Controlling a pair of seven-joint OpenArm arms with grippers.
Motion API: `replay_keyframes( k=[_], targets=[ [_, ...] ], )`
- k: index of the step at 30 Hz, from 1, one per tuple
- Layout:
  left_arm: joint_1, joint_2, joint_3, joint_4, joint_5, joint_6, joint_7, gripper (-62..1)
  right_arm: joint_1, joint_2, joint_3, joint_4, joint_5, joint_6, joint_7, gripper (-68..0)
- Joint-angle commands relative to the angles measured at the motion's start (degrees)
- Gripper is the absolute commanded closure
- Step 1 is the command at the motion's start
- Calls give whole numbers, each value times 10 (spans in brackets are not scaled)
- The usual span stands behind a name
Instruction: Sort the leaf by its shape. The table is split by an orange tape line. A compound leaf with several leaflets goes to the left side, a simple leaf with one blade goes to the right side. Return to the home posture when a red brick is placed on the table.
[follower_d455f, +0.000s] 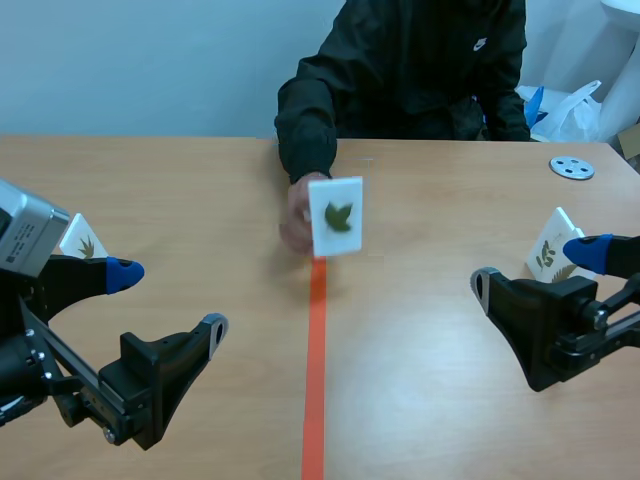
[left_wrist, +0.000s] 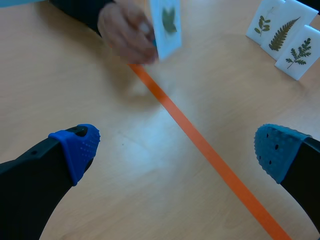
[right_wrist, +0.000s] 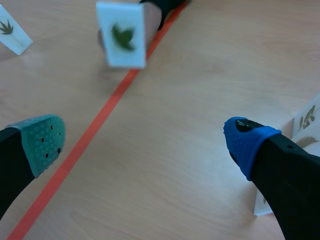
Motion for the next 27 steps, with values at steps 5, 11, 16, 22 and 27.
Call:
replay_keyframes(
  k=[5,11,16,22,27],
  targets=[
    [-2,1,-2,14,-4,1,-8,-623,5,2,5,2,6,0,8,-679],
    [-2,1,-2,14,-4,1,-4,-623,5,2,5,2,6,0,8,-679],
    [-2,2,-2,14,3,1,-3,-623,5,2,5,2,4,0,8,-679],
    [-2,1,-2,14,10,9,-4,-623,5,2,5,2,2,0,8,-679],
    [-2,2,-2,14,33,9,-4,-623,5,2,5,2,2,0,8,-679]
  ],
)
